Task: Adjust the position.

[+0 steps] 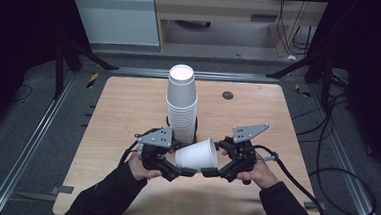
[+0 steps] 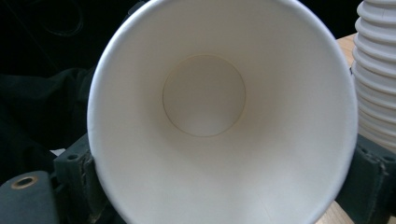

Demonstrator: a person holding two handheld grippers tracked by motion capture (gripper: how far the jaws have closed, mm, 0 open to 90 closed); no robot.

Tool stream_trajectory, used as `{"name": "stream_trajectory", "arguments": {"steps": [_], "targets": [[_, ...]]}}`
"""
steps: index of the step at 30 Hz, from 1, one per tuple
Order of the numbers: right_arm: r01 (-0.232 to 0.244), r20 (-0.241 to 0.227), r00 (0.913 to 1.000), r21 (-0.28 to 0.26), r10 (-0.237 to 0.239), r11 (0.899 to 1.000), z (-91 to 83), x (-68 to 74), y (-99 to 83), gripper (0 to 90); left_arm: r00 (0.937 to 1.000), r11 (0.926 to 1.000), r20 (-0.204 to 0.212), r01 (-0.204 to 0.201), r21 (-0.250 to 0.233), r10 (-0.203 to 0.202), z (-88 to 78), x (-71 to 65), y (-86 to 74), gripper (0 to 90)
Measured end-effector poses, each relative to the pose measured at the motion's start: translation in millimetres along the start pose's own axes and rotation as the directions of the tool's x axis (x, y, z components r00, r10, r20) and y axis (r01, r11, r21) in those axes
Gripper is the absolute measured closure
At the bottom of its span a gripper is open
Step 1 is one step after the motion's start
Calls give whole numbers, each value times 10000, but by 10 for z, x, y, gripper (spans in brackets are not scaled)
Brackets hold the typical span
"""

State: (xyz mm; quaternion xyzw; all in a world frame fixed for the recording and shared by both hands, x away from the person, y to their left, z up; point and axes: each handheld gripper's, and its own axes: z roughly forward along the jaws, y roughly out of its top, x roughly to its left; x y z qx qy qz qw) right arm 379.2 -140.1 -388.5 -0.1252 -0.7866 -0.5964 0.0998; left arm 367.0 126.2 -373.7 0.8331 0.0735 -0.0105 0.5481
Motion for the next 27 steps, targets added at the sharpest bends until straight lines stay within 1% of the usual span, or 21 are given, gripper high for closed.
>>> {"name": "stream_trajectory", "arguments": {"steps": [6,11,12,16,21,25,27], "targets": [[112,114,9999,-13,-112,9999,-8,4,0,110,10000,10000,-37,15,76,-15,14,2,-5,222],[108,79,9999,-106,-107,9999,-12,5,3,117,10000,10000,-34,3,51,-3,7,3,2,222],[129,94,9999,-193,-128,9997,-15,4,7,119,10000,10000,-16,43,77,-43,8,4,2,223],[160,71,9998,-248,-158,9996,-27,9,13,120,10000,9999,63,2,157,-3,22,-2,-4,222],[183,116,9998,-202,-180,9996,-36,14,16,123,10000,9999,31,34,155,-34,24,-3,-6,225],[183,97,9998,-89,-182,9998,-30,16,12,121,10000,9996,39,10,281,-11,15,-10,0,233],[148,90,9999,-72,-147,9999,-23,11,10,112,10000,9993,24,89,366,-90,16,-7,3,231]]}}
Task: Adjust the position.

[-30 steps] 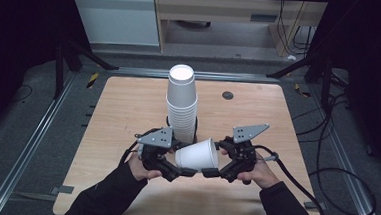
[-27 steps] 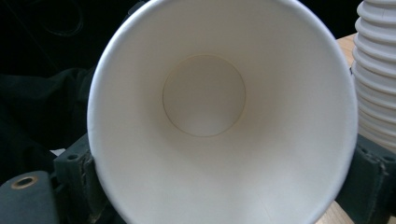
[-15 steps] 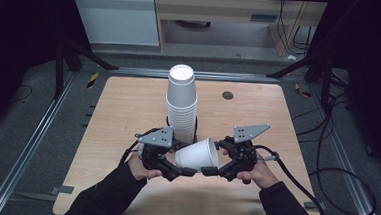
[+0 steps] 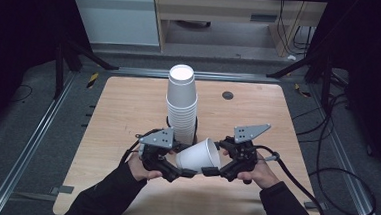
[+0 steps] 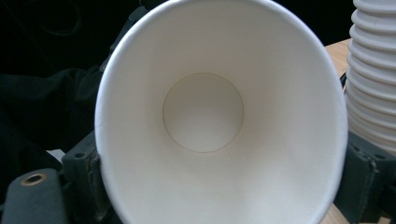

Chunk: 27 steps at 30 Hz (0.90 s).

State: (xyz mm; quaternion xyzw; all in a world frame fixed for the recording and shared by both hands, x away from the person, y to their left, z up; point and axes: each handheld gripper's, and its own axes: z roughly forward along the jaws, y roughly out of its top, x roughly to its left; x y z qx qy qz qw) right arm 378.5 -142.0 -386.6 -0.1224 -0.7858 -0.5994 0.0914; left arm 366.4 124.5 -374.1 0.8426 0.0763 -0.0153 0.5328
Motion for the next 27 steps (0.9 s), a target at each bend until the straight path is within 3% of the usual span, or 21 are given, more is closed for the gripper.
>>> {"name": "stream_trajectory", "arguments": {"steps": [3,11,19,27], "targets": [[-34,60,10000,230,32,9997,14,-9,-11,98,10000,9999,-2,24,142,-24,9,4,-2,230],[413,428,9981,498,-435,9979,47,11,-31,98,9999,9994,102,107,322,-110,27,-1,19,227],[302,142,9994,843,-315,9960,62,11,-46,117,9999,9986,127,-116,521,110,31,-21,27,228],[340,137,9993,701,-351,9970,43,17,-33,149,9998,9993,68,-183,321,181,20,-17,27,232]]}}
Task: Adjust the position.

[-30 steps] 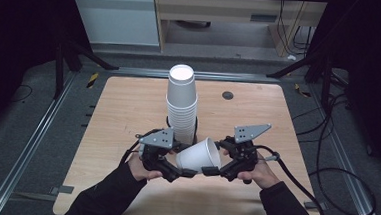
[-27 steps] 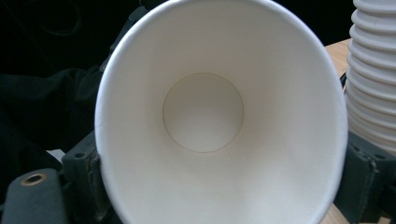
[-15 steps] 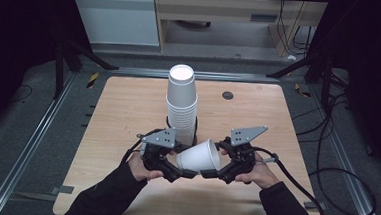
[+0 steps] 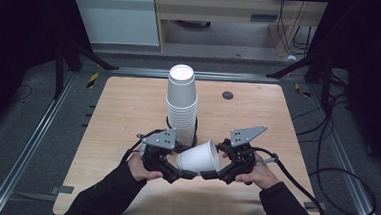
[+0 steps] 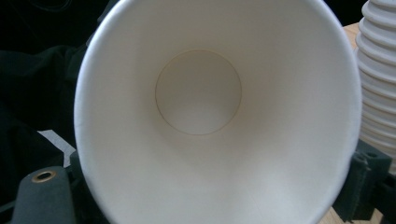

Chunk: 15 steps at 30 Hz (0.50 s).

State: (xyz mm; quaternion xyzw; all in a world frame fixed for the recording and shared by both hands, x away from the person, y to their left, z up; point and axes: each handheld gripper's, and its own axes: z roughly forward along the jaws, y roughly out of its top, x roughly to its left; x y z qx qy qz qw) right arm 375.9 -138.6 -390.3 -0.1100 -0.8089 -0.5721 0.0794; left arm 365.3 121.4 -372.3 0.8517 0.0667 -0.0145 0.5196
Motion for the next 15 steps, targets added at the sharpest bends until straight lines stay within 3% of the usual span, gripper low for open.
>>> {"name": "stream_trajectory", "arguments": {"steps": [15], "targets": [[-25,46,10000,-277,26,9996,-58,2,28,146,9998,10000,-210,1,17,-1,-5,0,-21,205]]}}
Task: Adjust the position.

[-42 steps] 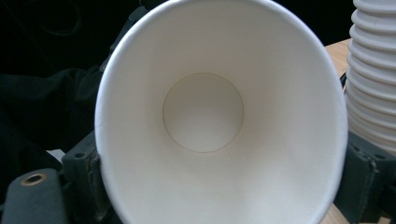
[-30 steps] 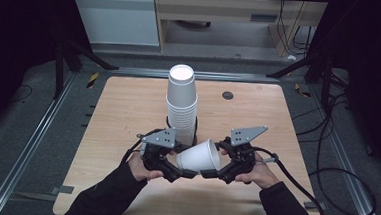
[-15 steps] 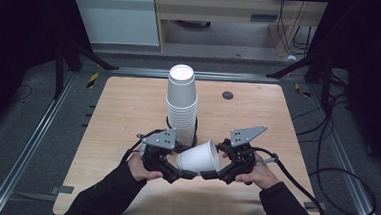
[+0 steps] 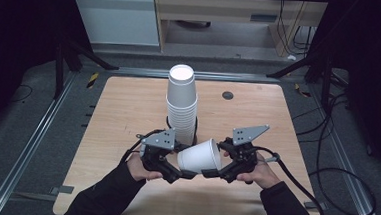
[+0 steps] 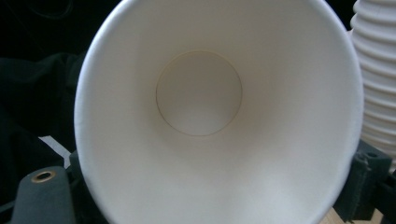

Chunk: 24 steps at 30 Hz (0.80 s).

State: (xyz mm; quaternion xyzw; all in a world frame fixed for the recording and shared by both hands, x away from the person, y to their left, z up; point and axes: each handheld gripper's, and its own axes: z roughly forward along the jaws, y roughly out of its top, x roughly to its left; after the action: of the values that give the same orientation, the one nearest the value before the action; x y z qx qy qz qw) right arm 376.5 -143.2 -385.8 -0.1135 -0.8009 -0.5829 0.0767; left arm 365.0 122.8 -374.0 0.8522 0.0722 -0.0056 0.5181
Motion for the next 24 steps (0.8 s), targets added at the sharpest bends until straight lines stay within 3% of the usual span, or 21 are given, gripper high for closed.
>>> {"name": "stream_trajectory", "arguments": {"steps": [8,14,15,16,17,18,19,21,22,23,24], "targets": [[39,320,9995,-319,-28,9995,-100,-5,45,141,9993,9996,-289,237,-181,-242,-81,43,-59,190],[-89,718,9973,-736,142,9972,-226,-37,70,138,9939,9979,-905,610,-213,-627,-212,105,-165,185],[-110,928,9955,-833,187,9965,-266,-47,77,138,9898,9968,-1180,790,-154,-802,-258,137,-227,185],[-110,928,9955,-833,187,9965,-266,-47,77,138,9898,9968,-1180,790,-154,-802,-258,137,-227,185],[-120,1186,9927,-858,221,9962,-304,-58,81,138,9838,9948,-1481,1010,-92,-1013,-304,165,-294,185],[-120,1186,9927,-858,221,9962,-304,-58,81,138,9838,9948,-1481,1010,-92,-1013,-304,165,-294,186],[-207,1482,9884,-849,332,9962,-344,-72,80,137,9752,9932,-1889,1163,-73,-1155,-354,185,-357,186],[-302,1845,9818,-870,459,9958,-387,-98,74,136,9659,9909,-2220,1344,-91,-1331,-401,202,-425,185],[-302,1845,9818,-870,459,9958,-387,-98,74,136,9659,9909,-2220,1344,-91,-1331,-401,202,-425,184],[-437,2227,9728,-938,638,9946,-436,-126,67,135,9546,9874,-2542,1582,-91,-1553,-448,228,-488,184],[-437,2227,9728,-938,638,9946,-436,-126,67,135,9546,9874,-2542,1582,-91,-1553,-448,228,-488,183]]}}
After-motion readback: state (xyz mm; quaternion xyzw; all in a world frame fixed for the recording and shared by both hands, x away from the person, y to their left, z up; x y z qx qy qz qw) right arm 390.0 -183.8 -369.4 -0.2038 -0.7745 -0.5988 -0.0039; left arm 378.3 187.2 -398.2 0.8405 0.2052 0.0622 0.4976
